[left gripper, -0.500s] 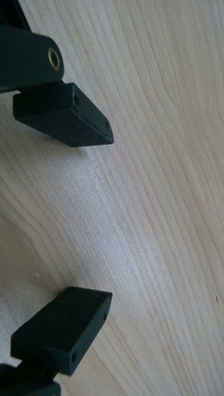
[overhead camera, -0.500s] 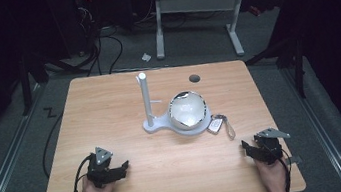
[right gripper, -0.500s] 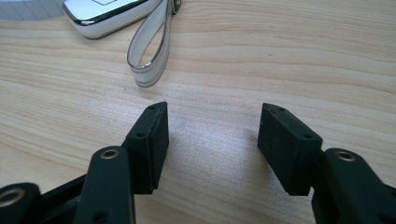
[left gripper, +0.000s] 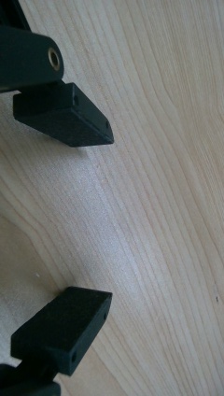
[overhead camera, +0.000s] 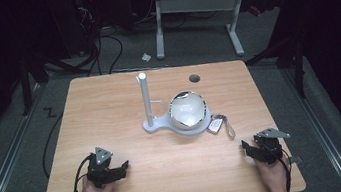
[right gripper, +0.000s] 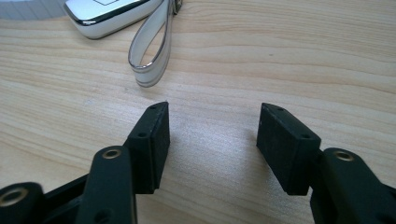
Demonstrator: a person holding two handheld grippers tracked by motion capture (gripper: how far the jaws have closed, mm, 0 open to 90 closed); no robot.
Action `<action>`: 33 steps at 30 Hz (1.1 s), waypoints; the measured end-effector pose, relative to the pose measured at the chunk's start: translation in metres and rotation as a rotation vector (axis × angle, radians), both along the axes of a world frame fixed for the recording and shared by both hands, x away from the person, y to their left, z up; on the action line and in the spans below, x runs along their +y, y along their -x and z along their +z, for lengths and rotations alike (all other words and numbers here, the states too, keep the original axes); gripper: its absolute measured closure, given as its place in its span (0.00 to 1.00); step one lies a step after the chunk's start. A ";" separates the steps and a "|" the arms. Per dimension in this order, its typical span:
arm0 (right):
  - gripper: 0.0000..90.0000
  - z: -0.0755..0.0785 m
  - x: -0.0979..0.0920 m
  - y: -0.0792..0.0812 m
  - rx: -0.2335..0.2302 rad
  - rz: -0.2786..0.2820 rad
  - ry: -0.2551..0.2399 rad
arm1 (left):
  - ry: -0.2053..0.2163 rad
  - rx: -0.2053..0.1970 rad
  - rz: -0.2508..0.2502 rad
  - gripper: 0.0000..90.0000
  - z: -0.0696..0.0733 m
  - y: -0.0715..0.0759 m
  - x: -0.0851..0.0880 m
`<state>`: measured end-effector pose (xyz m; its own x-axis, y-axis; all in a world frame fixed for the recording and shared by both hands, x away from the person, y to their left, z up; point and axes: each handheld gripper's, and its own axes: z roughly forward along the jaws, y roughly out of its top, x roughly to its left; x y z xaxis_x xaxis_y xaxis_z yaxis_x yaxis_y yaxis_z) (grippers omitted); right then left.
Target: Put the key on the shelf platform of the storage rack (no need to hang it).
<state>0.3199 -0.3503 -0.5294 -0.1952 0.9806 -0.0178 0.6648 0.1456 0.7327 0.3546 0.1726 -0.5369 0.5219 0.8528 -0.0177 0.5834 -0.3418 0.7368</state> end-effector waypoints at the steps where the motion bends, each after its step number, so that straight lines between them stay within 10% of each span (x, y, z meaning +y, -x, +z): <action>1: 0.50 0.000 0.000 0.000 0.000 0.000 0.000 | 0.000 0.000 0.000 0.23 0.000 0.000 0.000; 33: 0.59 0.027 0.016 -0.006 -0.018 0.068 -0.025 | 0.005 0.003 -0.003 0.23 0.000 0.000 0.001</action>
